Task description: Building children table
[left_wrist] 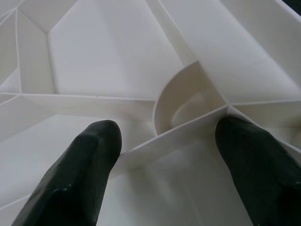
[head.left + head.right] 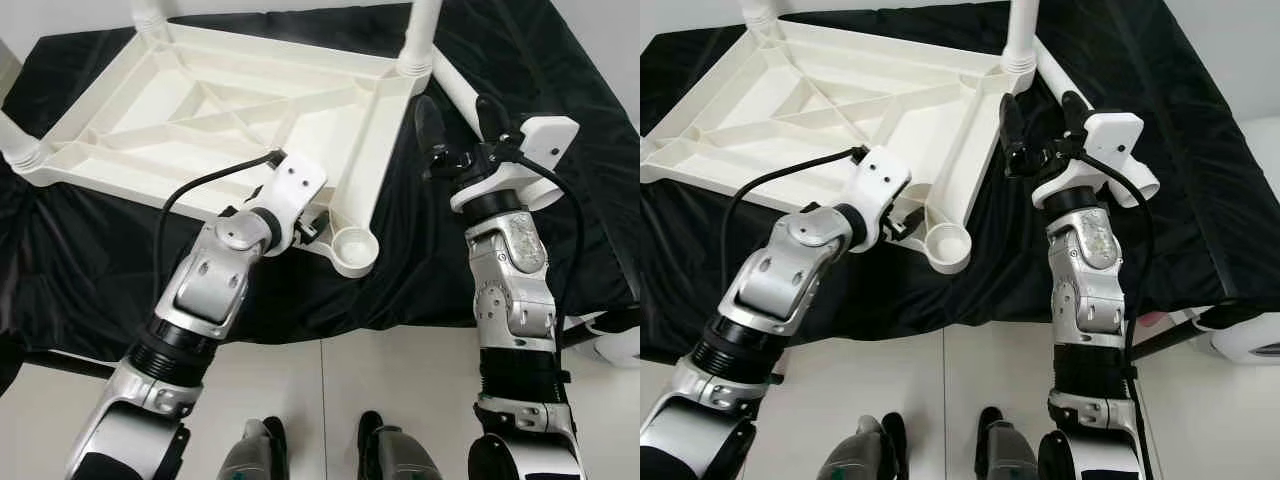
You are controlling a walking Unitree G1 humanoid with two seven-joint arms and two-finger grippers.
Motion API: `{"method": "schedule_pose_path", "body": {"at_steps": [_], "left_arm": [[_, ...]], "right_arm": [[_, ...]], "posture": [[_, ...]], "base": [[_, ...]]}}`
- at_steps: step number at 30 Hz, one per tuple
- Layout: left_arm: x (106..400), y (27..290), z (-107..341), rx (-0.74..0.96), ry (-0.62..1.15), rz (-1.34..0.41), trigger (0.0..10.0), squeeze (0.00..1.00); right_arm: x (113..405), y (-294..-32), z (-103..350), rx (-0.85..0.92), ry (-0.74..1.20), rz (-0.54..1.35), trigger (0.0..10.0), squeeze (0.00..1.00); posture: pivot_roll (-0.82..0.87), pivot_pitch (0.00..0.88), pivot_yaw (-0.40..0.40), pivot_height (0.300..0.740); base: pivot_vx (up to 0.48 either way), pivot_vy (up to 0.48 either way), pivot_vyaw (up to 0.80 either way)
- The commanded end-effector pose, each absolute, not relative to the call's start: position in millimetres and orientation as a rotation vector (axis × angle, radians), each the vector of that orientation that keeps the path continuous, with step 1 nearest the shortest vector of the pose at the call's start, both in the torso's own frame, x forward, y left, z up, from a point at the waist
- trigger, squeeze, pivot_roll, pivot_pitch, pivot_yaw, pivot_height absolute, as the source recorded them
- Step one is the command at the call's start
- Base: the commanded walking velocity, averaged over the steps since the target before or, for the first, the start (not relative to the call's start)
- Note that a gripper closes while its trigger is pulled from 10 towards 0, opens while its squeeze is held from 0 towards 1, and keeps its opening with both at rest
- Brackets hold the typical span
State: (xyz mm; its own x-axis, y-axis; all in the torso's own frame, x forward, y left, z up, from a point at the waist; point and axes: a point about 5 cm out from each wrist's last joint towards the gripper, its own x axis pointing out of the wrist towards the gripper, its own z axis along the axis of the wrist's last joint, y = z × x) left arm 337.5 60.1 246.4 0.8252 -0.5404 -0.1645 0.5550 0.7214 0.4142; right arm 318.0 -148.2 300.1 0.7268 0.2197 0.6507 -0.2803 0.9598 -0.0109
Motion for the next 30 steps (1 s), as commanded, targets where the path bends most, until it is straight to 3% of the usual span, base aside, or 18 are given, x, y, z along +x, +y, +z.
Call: {"method": "schedule_pose_path", "body": {"at_steps": [1, 15, 19, 30], "left_arm": [[335.2, 45.7, 234.1, 0.446, 0.073, -0.674, 10.0, 0.00], [341.9, 13.8, 246.7, 0.374, 0.008, -0.670, 10.0, 0.00], [344.1, 15.3, 254.5, 0.377, -0.013, -0.668, 10.0, 0.00], [348.2, 80.6, 312.7, 0.384, -0.146, -0.662, 10.0, 0.00]], "right_arm": [[313.2, -144.5, 300.8, 0.086, -0.704, 0.280, 10.0, 0.00], [305.3, -147.5, 303.7, 0.082, -0.688, 0.256, 10.0, 0.00], [305.4, -146.2, 302.9, 0.084, -0.681, 0.255, 10.0, 0.00], [313.1, -145.2, 290.7, 0.078, -0.627, 0.257, 10.0, 0.00]], "posture": [[-0.08, 0.214, 0.096, 0.740], [-0.09, 0.222, 0.103, 0.740], [-0.09, 0.221, 0.100, 0.740], [-0.06, 0.208, 0.086, 0.740]], "base": [[0.000, 0.000, 0.00], [0.000, 0.000, 0.00], [0.000, 0.000, 0.00], [0.000, 0.000, 0.00]]}}
